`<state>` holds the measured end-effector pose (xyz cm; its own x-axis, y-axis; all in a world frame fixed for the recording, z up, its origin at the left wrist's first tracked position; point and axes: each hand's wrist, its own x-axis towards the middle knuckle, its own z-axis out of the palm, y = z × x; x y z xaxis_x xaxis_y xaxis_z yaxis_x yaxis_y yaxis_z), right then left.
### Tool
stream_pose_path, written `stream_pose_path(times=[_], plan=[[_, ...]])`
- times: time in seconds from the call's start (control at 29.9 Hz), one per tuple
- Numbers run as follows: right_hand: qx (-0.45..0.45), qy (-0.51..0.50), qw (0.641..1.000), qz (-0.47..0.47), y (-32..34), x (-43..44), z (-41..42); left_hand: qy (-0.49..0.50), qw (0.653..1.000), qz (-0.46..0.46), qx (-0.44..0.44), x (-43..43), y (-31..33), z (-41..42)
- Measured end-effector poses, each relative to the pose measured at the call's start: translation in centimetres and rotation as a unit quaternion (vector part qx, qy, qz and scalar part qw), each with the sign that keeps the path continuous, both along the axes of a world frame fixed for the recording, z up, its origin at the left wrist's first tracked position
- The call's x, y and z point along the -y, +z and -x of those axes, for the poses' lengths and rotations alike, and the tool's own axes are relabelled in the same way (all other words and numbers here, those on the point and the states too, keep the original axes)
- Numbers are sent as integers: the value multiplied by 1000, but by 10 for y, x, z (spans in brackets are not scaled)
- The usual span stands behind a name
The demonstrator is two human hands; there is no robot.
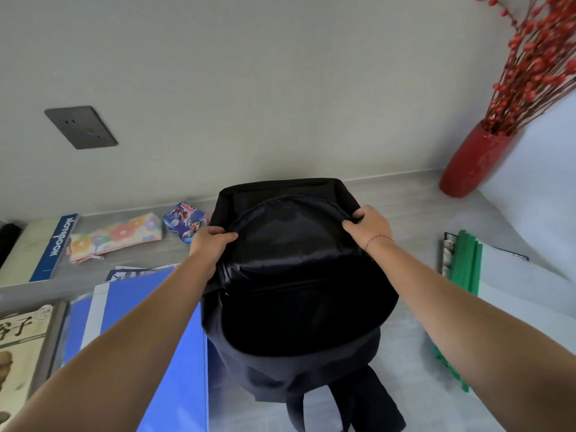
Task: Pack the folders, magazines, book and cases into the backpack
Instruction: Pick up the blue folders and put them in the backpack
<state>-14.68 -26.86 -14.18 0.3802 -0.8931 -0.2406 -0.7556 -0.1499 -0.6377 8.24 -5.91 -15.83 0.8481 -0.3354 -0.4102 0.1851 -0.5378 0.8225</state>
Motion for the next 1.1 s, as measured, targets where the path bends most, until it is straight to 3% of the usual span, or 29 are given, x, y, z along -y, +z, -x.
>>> stream_pose_path(times=[0.2,0.3,0.4,0.47,0.57,0.64,0.74,0.9,1.04,1.1], plan=[[-15,-10,991,130,29,-47,0,-18,998,23,57,-33,13,7],[79,35,975,205,51,-106,-11,-8,996,-30,89,-72,7,7],[222,165,931,237,66,-196,-35,35,990,-107,91,-138,-2,-1],[244,280,916,151,60,-252,-54,59,977,-181,98,-181,-10,-8],[69,385,920,-23,30,-313,-83,89,965,-234,72,-237,-20,-13],[-62,354,932,-57,7,-331,-97,107,964,-241,34,-266,-27,-13],[-150,262,950,-77,-18,-337,-103,105,966,-237,-13,-288,-37,-10],[-114,135,976,-125,-38,-363,-109,89,968,-236,-17,-313,-47,-14],[-54,142,973,-171,-45,-374,-114,117,971,-207,-31,-319,-51,-21],[-63,131,968,-206,-44,-379,-119,152,977,-137,-56,-329,-55,-30]])
